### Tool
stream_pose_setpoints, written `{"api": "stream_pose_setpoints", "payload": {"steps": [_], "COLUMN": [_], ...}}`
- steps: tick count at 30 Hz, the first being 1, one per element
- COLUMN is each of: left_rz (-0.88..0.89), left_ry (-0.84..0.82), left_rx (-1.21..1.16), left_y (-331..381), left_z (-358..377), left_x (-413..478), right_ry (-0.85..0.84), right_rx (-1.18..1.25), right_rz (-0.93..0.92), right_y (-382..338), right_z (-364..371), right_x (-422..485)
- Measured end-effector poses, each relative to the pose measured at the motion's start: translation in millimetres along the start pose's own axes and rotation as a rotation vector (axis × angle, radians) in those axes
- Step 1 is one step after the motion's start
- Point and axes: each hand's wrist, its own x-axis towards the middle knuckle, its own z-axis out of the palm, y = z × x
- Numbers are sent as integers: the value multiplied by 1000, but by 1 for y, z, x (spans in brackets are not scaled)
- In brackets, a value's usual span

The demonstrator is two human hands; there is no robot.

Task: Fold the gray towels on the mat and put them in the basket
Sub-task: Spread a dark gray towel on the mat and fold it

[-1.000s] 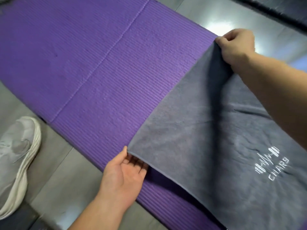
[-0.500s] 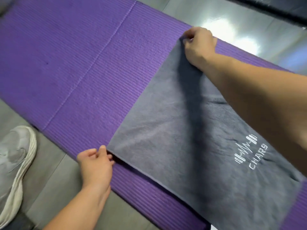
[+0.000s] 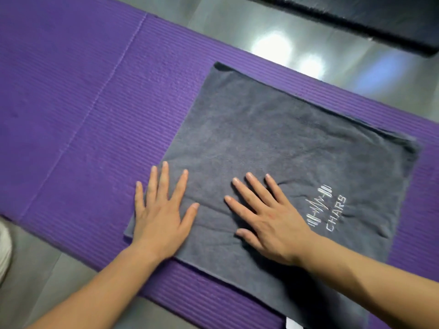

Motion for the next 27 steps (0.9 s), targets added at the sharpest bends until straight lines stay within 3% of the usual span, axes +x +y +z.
{"api": "stream_pose_setpoints", "payload": {"steps": [4, 9, 14, 17, 21, 24, 27], "left_rz": [-42, -197, -333, -412, -387, -419, -400], "left_ry": [21, 113, 109, 12, -76, -46, 122], "left_rx": [-73, -232, -413, -447, -504, -734, -872], "left_y": [4, -2, -20, -35, -55, -64, -69], "left_z": [-9, -29, -36, -42, -42, -45, -52], "left_x": [1, 4, -11, -19, -29, -34, -35], "right_ry": [156, 389, 221, 85, -18, 64, 198], "right_rx": [131, 359, 449, 326, 182, 206, 299], "right_rz": [109, 367, 602, 521, 417, 425, 427], "right_y": [19, 76, 115, 125, 127, 127, 125], "right_z": [-24, -64, -104, -116, -131, -137, -144], "right_x": [41, 166, 255, 273, 281, 286, 290]}}
